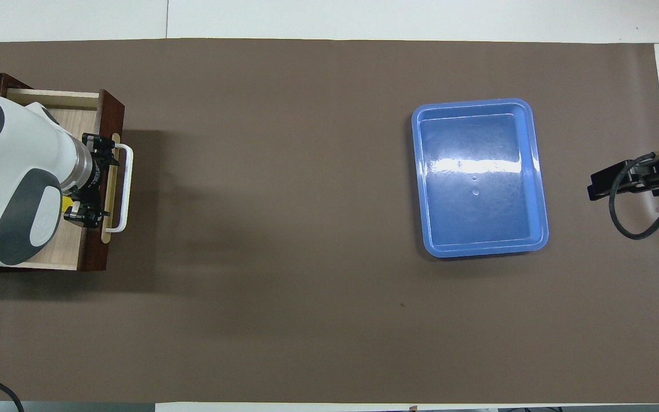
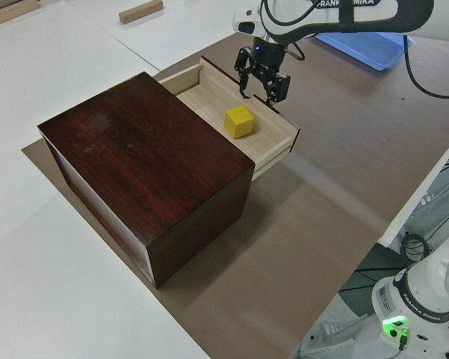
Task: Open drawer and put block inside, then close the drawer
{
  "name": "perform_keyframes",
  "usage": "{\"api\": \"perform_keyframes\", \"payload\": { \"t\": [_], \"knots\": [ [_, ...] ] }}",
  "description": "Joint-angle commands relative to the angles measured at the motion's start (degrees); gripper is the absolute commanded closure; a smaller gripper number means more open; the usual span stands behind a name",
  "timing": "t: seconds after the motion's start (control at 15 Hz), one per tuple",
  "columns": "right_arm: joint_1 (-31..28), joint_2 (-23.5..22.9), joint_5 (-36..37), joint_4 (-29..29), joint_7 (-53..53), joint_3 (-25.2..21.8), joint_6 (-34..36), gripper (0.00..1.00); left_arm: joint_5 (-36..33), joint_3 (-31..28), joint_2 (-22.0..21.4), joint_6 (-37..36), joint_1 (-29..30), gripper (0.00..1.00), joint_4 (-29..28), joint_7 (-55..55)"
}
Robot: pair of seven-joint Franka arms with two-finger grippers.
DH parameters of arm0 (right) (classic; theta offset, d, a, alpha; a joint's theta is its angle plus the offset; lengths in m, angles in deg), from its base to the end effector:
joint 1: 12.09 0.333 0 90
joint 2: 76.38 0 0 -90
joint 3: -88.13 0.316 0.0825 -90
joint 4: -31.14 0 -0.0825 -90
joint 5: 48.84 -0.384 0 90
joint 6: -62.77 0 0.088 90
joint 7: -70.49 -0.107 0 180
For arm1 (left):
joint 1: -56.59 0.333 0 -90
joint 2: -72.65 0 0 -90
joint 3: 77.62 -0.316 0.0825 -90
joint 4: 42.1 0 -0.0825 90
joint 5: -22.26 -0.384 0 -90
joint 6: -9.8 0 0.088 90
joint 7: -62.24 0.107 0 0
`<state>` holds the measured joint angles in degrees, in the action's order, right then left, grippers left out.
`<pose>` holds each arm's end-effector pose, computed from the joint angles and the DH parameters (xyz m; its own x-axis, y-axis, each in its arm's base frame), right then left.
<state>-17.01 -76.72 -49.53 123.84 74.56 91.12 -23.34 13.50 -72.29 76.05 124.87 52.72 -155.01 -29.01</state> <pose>0.5464 -0.0171 0.5937 0.9921 0.0384 -0.1195 0.0362 -0.9991 -0.0209 0.5621 -0.0812 0.4391 0.2033 0.9702 0.1316 0.9791 -0.2021 -0.0226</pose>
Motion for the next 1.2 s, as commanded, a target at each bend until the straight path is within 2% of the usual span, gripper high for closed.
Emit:
{"api": "perform_keyframes", "payload": {
  "t": [0.0,0.27,0.4,0.53,0.93,1.07,1.13],
  "knots": [
    [-0.97,0.16,0.16,-0.86,1.11,0.70,0.68,0.00,-5.74,-0.06,-0.76,1.65,4.21,0.00,-0.73,0.20],
    [-0.53,1.30,2.10,0.72,0.94,0.79,0.50,0.00,-6.89,-0.06,-0.58,4.20,10.72,0.00,-0.64,3.52],
    [-0.44,3.41,2.10,3.09,0.41,0.79,0.32,0.00,-6.80,-0.06,-0.58,4.37,12.39,0.00,-0.82,6.34],
    [-0.35,3.33,2.01,3.01,0.50,0.70,0.24,0.00,-6.80,0.03,-0.58,4.55,14.06,0.00,-0.82,8.19],
    [-0.70,3.24,2.19,2.58,0.59,0.70,0.68,0.00,-5.75,0.46,-1.37,2.44,11.97,0.00,0.76,15.23],
    [-0.70,3.24,2.45,2.49,0.59,0.70,0.68,0.00,-1.91,0.99,-3.56,-0.27,11.70,0.00,1.99,18.45],
    [-0.70,3.24,2.45,2.57,0.67,0.70,0.68,0.00,0.82,1.08,-4.01,-2.89,11.61,0.00,3.73,24.48]
  ]
}}
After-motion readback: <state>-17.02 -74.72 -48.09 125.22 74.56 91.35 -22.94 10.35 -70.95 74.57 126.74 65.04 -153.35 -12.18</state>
